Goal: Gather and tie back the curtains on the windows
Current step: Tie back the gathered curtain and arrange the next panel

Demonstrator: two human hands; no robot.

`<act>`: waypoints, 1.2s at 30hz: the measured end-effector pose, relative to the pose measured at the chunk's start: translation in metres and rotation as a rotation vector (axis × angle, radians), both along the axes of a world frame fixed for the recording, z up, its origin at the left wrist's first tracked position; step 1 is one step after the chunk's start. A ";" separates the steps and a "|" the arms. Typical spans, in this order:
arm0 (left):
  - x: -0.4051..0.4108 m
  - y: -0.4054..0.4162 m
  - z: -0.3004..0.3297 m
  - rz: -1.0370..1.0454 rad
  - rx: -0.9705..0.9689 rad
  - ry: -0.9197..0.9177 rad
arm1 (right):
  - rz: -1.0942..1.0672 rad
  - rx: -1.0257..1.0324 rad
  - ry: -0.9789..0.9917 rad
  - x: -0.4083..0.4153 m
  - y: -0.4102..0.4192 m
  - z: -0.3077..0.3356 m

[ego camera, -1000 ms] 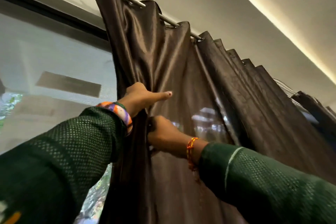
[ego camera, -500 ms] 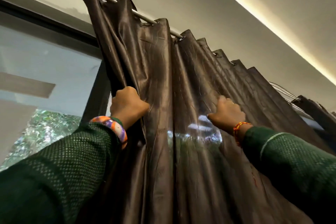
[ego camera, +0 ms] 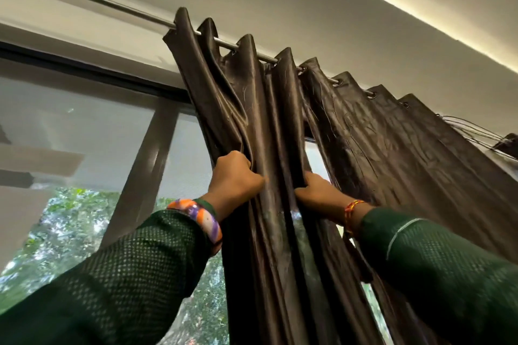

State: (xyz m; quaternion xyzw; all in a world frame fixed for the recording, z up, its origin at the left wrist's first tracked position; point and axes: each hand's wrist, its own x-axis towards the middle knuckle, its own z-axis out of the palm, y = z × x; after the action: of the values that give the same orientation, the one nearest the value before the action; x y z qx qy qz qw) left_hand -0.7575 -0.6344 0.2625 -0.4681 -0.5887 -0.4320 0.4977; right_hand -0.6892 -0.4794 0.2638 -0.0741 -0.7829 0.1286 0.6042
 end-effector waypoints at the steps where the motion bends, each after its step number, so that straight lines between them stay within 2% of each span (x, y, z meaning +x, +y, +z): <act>1: -0.002 -0.007 -0.001 0.017 -0.003 -0.005 | 0.032 0.031 -0.002 -0.006 -0.014 0.001; 10: -0.024 -0.111 -0.006 0.186 -0.040 -0.033 | 0.206 0.090 0.026 -0.048 -0.155 0.029; 21: -0.052 -0.298 0.015 0.333 -0.004 0.056 | 0.405 0.110 0.021 -0.106 -0.352 0.045; 28: -0.072 -0.412 0.018 0.402 -0.011 0.028 | 0.510 0.099 0.038 -0.144 -0.461 0.053; 36: -0.111 -0.528 0.007 0.639 0.045 -0.024 | 0.668 0.159 -0.044 -0.188 -0.579 0.044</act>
State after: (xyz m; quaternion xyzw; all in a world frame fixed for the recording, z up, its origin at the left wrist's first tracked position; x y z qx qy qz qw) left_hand -0.8682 -1.1620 0.2695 -0.2435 -0.7022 -0.2723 0.6111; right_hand -0.8767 -1.0587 0.3077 0.2307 -0.7843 0.2563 0.5157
